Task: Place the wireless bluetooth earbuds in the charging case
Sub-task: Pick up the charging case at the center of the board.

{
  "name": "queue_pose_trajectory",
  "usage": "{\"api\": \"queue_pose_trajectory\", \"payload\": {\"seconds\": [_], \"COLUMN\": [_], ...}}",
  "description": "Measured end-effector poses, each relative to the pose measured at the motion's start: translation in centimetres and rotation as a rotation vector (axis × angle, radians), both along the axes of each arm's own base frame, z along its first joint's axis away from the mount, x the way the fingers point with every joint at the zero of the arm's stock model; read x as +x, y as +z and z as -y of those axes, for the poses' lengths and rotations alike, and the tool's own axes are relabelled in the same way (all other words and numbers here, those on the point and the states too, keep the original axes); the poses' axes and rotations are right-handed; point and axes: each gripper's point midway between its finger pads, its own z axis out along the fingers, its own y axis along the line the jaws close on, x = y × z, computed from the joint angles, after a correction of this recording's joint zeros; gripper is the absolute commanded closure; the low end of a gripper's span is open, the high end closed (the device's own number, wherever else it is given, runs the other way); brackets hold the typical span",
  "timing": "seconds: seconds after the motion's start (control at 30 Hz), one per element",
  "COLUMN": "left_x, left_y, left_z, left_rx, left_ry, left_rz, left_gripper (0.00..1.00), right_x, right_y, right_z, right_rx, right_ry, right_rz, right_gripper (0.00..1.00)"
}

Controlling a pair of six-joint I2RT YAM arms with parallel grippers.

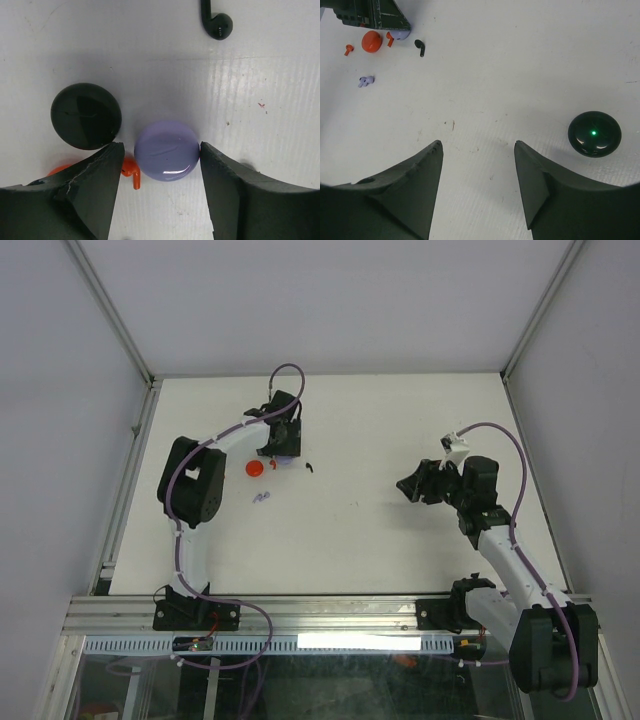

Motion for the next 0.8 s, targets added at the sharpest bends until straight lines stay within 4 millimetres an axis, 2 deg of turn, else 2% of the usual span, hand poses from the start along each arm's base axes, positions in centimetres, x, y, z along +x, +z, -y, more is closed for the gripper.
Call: {"api": "queue_pose_trajectory", "payload": {"seconds": [0.23, 0.4, 0.63, 0.8], "left_x": [0.1, 0.3, 0.4, -1.3], "left_y": [-0.7, -0.9, -0.8, -0.4], "left_z": [-0.2, 0.0, 0.4, 1.2], "left_rx": [0.019, 0.019, 0.017, 0.021], "left_ry": [0.003, -0.001, -0.009, -0.037], "left_rz": [-0.015, -0.017, -0.003, 0.014], "left_gripper": [0.4, 0.47, 0.53, 0.54], "right_x": [0.0, -0.1, -0.1, -0.1], "right_y": [0.0, 0.0, 0.6, 1.3], "right_z": [0.0, -0.1, -1.0, -2.1], "right_rx": [-0.002, -0.004, 0.008, 0.043], "right_ry": [0.002, 0.009, 0.047, 0.088], "right_rz": [0.002, 0.004, 0.036, 0.079], "right_gripper": [0.41, 0.42, 0.41, 0.4]}}
